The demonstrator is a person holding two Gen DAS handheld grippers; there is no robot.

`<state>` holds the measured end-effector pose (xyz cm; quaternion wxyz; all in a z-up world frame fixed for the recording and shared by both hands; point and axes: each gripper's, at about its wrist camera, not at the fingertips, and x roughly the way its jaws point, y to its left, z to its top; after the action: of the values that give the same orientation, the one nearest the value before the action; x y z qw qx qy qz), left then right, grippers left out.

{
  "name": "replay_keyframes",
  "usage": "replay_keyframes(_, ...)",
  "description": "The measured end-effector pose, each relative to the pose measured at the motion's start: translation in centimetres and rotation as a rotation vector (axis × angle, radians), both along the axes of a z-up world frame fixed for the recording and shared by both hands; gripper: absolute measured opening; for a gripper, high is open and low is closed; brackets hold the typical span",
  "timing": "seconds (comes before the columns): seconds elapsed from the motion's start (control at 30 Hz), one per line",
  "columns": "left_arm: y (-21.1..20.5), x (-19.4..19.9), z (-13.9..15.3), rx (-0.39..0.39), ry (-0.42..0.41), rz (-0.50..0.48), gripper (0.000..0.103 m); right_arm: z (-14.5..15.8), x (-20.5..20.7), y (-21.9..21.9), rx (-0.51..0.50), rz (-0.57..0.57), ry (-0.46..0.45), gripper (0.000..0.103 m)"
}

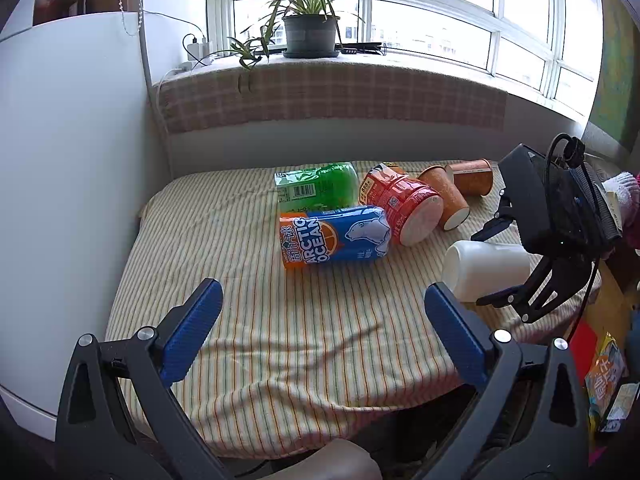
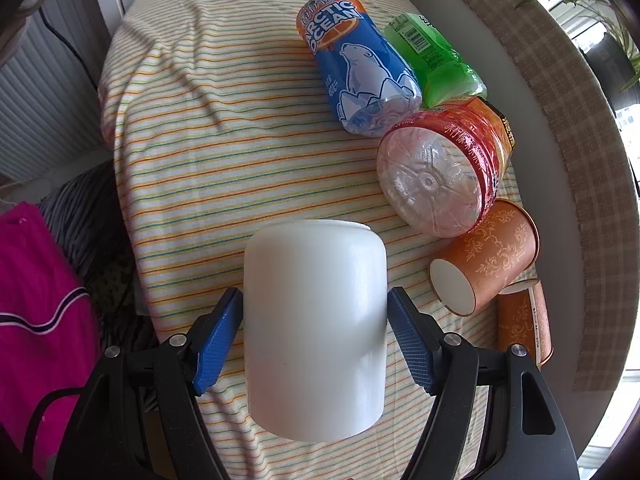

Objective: Flip cup upright
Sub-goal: 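Lift the white cup with the right tool toward the left tool, then grasp the white cup with the left tool while the right tool releases it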

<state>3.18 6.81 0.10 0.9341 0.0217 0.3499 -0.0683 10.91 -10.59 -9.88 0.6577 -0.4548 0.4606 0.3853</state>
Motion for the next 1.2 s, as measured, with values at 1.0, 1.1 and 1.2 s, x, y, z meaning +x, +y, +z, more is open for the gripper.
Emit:
replay_keyframes(1.0, -24.3, 5.5, -6.4, 0.649, 0.255, -0.875, 0.103, 1.8, -11.3, -24.2, 0.745, -0.753, 0.037, 0.073)
replay_keyframes(1.1, -25.3, 5.7, -7.7, 0.733, 0.283, -0.909, 0.103, 1.9, -11.4, -25.5, 0.767, -0.785, 0.027, 0.073)
replay_keyframes(1.2, -25.8, 5.9, -8.7, 0.792, 0.308, -0.931, 0.103, 1.7, -11.4, -26.4, 0.786, -0.808, 0.033, 0.073)
